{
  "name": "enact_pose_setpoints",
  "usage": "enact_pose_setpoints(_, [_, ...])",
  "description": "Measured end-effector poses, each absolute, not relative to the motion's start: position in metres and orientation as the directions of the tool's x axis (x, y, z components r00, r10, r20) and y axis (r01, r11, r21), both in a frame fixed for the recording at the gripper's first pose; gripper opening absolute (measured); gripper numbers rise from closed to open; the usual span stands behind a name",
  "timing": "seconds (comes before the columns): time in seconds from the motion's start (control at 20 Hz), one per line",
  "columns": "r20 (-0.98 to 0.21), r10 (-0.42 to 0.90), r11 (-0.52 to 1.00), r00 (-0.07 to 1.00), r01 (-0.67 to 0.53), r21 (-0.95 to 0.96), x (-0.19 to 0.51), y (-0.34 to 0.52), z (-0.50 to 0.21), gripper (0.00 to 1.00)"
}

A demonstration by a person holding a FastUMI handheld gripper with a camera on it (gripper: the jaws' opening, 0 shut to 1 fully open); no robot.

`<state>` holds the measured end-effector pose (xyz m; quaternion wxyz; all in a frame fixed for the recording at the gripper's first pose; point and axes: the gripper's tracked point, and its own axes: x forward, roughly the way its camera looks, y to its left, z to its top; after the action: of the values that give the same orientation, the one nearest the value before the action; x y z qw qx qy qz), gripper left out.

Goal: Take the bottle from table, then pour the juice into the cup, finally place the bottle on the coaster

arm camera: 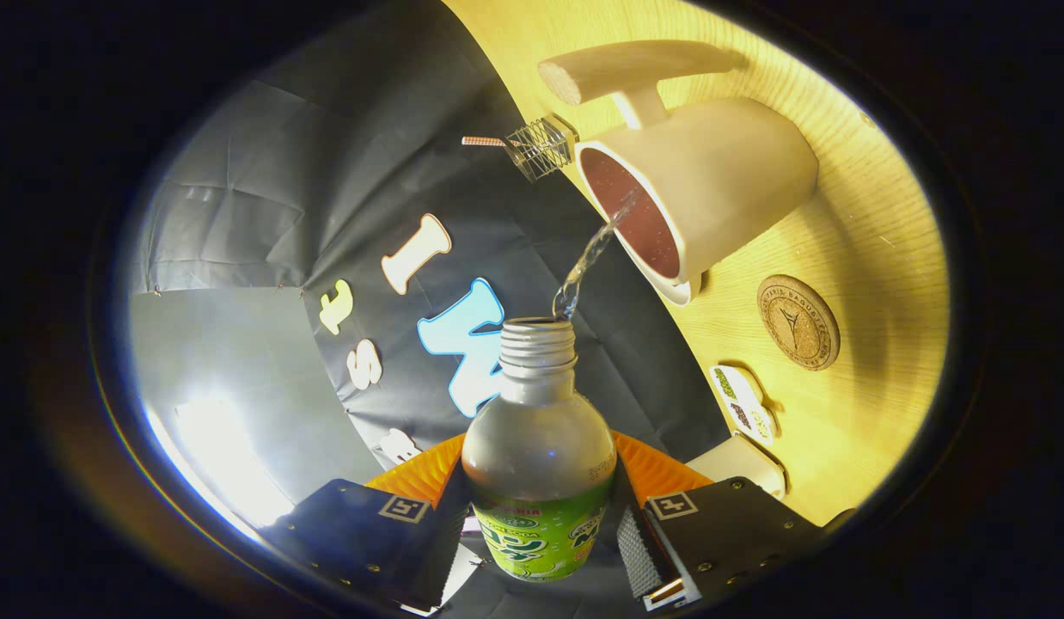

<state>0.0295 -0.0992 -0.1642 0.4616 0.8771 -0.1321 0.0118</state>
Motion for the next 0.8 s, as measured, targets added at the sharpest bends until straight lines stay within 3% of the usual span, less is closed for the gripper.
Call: enact_pose_setpoints(0.8, [0.127, -0.295, -0.651, 0.947, -0.296, 0.699, 0.037, -0.119, -0.133, 0.77])
